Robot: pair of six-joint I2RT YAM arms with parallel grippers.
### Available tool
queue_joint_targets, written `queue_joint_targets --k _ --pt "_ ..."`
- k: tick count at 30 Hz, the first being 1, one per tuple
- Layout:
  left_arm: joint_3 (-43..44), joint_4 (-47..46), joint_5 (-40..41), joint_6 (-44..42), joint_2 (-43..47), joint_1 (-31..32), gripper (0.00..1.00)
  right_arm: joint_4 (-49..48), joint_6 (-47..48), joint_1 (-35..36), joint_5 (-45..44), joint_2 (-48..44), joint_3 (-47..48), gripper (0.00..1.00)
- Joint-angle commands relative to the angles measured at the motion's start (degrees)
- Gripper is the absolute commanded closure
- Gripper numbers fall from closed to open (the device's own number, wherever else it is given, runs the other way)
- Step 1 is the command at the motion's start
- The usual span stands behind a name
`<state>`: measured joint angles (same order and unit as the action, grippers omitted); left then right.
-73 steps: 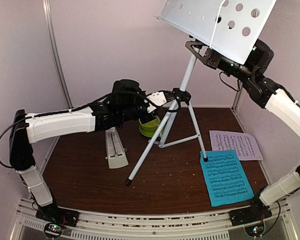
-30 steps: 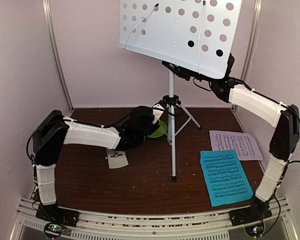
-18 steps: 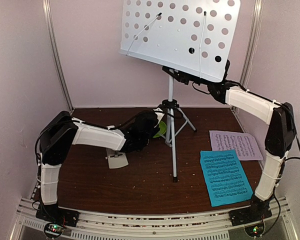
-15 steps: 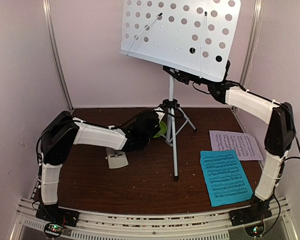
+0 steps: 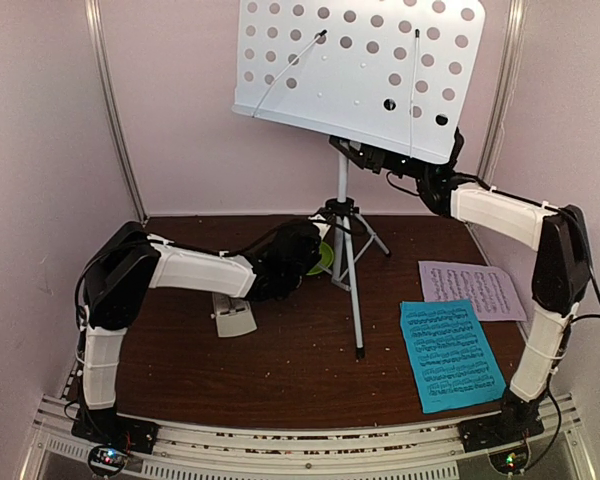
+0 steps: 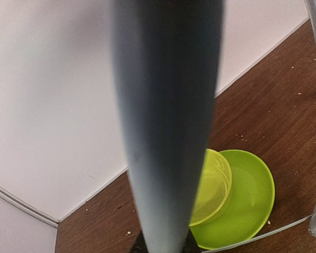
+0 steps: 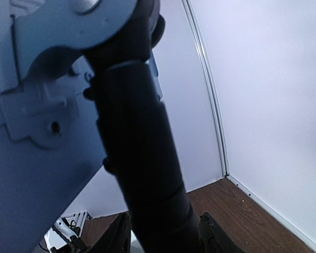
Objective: Set up the instrument practice props
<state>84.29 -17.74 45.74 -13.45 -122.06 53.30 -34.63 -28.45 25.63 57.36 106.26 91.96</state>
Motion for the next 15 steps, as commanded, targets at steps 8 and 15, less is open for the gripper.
queue_joint_targets --k 8,15 --pt "2.0 8.4 7.2 5.1 0.8 -5.7 0.86 -1.8 -2.1 -0.3 -0.6 -9.9 -12.9 0.38" --pt "2.2 17.5 -1.6 8.3 3.9 -5.2 0.49 -3.5 -2.9 -1.2 -5.2 -15.6 -24.5 0.32"
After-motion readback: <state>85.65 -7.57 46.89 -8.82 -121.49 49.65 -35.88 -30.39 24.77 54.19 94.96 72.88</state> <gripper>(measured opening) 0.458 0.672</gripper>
